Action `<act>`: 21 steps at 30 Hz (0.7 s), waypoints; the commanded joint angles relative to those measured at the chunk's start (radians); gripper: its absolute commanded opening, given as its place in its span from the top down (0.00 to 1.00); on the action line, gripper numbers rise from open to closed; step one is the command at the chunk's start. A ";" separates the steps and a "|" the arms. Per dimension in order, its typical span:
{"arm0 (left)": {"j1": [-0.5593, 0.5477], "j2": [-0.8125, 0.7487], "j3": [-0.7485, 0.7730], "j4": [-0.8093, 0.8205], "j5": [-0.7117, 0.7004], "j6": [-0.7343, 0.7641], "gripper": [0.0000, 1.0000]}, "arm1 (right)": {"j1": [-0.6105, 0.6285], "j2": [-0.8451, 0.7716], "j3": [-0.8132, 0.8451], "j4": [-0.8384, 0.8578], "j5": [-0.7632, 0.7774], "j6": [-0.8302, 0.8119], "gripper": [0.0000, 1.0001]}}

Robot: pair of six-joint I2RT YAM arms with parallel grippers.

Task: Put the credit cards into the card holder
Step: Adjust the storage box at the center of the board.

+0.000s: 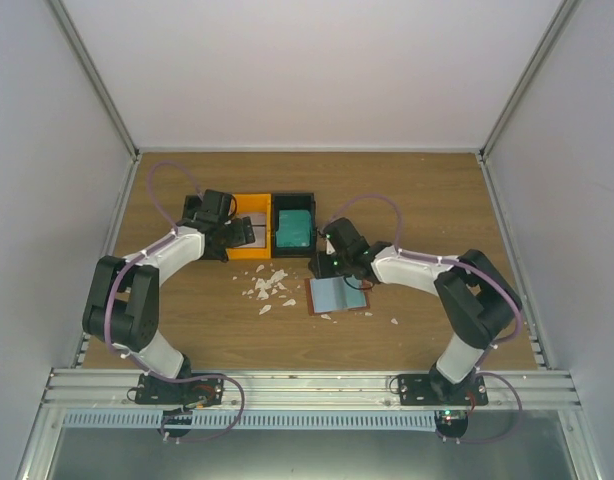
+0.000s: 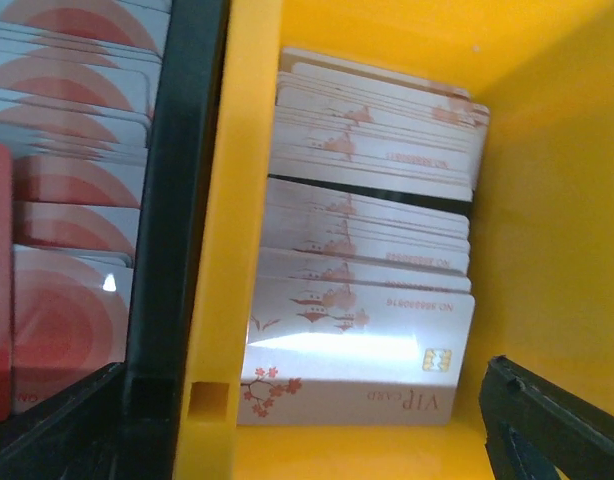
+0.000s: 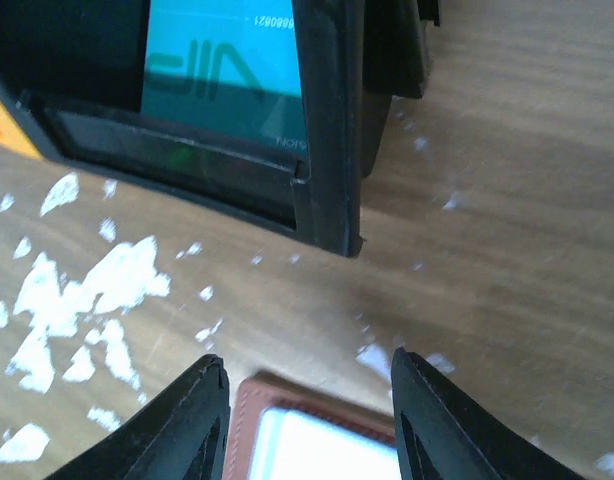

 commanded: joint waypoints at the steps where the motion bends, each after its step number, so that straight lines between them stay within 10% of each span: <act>1: -0.013 -0.009 -0.010 0.093 0.171 0.035 0.08 | -0.040 0.049 0.050 -0.003 0.075 -0.016 0.54; 21: -0.174 -0.029 -0.013 0.132 0.300 0.187 0.16 | -0.161 0.035 0.038 0.021 0.156 0.012 0.56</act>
